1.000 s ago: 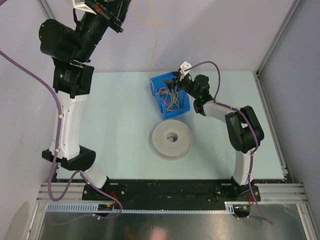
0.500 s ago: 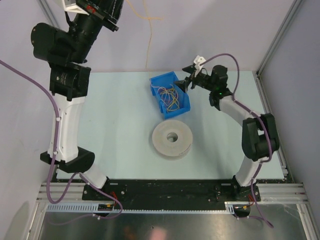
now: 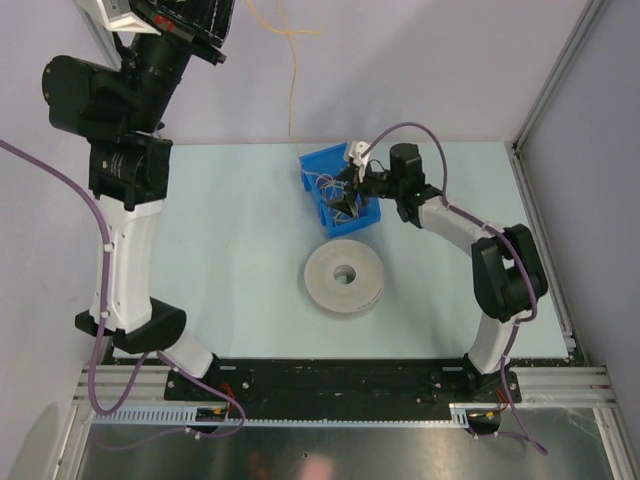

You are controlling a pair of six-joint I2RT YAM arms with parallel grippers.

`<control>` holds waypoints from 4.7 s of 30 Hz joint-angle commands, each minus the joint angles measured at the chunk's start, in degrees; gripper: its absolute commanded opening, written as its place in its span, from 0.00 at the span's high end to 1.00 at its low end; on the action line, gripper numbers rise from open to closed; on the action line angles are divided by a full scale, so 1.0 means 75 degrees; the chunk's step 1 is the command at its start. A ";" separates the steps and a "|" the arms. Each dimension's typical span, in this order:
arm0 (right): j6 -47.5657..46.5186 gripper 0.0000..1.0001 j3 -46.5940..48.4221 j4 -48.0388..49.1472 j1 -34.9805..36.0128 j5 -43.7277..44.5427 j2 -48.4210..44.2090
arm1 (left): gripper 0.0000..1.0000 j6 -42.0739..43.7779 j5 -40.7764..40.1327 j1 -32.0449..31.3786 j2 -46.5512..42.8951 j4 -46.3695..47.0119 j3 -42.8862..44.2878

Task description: Wrap the cables

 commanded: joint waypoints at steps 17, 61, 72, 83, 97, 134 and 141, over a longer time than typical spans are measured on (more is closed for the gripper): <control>0.0651 1.00 0.0386 0.0374 -0.0727 0.0767 0.0022 | 1.00 0.0913 -0.0626 0.0017 -0.1350 0.0251 -0.2879; -0.6864 1.00 0.0833 -0.0876 -0.1402 0.4263 0.1128 | 1.00 0.0827 -0.0834 0.0337 -0.1487 0.0051 -0.9379; -0.5680 1.00 0.0447 -0.1360 -0.0908 0.3572 0.1677 | 1.00 0.0805 -0.0640 0.0424 -0.1504 0.0042 -0.9534; -0.5375 1.00 0.0427 -0.2331 -0.1986 0.3933 0.0317 | 1.00 0.1138 -0.0332 0.0572 -0.2184 0.0029 -0.8999; -0.4279 1.00 0.0332 -0.5313 -0.3787 0.2464 -0.3605 | 1.00 0.1612 0.1642 0.0426 -0.3834 -0.1788 -0.7527; -0.5202 0.17 -0.1481 -1.0265 -0.5413 -0.0282 -0.4927 | 1.00 0.1867 0.3308 -0.3272 -0.0181 -0.2437 -0.6322; -0.6383 0.31 -0.1735 -0.9877 -0.6489 0.1018 -0.3193 | 1.00 0.2235 0.3427 -0.3278 -0.0242 -0.2444 -0.6560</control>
